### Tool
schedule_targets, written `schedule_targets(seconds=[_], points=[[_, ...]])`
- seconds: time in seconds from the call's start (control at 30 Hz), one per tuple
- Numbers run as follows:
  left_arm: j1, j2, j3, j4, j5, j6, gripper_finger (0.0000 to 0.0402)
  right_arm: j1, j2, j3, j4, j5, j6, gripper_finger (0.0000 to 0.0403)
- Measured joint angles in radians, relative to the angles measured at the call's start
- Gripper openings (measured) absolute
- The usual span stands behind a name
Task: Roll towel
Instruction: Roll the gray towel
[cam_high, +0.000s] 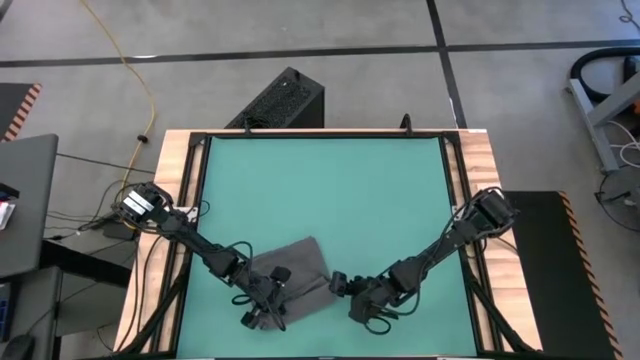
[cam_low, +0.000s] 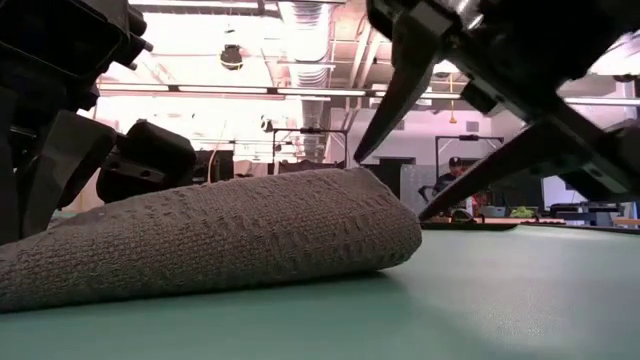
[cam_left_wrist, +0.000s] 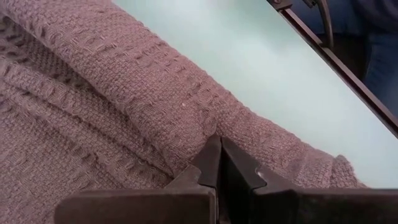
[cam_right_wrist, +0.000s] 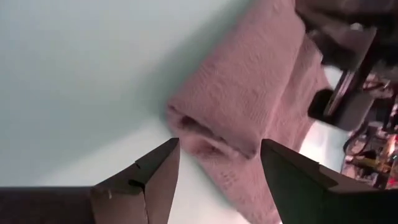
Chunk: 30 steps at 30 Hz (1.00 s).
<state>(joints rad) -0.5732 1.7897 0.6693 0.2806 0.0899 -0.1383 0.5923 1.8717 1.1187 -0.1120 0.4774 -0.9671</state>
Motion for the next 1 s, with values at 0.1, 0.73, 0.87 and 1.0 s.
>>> schedule_targets(seconds=[0.1, 0.73, 0.87, 1.0], points=[[0.000, 0.000, 0.000, 0.000, -0.002, 0.002, 0.0000, 0.005, 0.000, 0.000, 0.007, -0.011, -0.026, 0.0251], [0.000, 0.000, -0.001, 0.006, -0.038, 0.021, 0.0000, -0.072, 0.027, 0.001, 0.110, -0.211, -0.131, 0.0251], [0.000, 0.000, -0.001, 0.007, -0.041, 0.021, 0.0000, -0.086, 0.047, -0.002, 0.105, -0.218, -0.118, 0.0251], [0.000, 0.001, -0.002, 0.011, -0.042, 0.024, 0.0000, -0.091, 0.063, 0.001, 0.094, -0.219, -0.114, 0.0251]])
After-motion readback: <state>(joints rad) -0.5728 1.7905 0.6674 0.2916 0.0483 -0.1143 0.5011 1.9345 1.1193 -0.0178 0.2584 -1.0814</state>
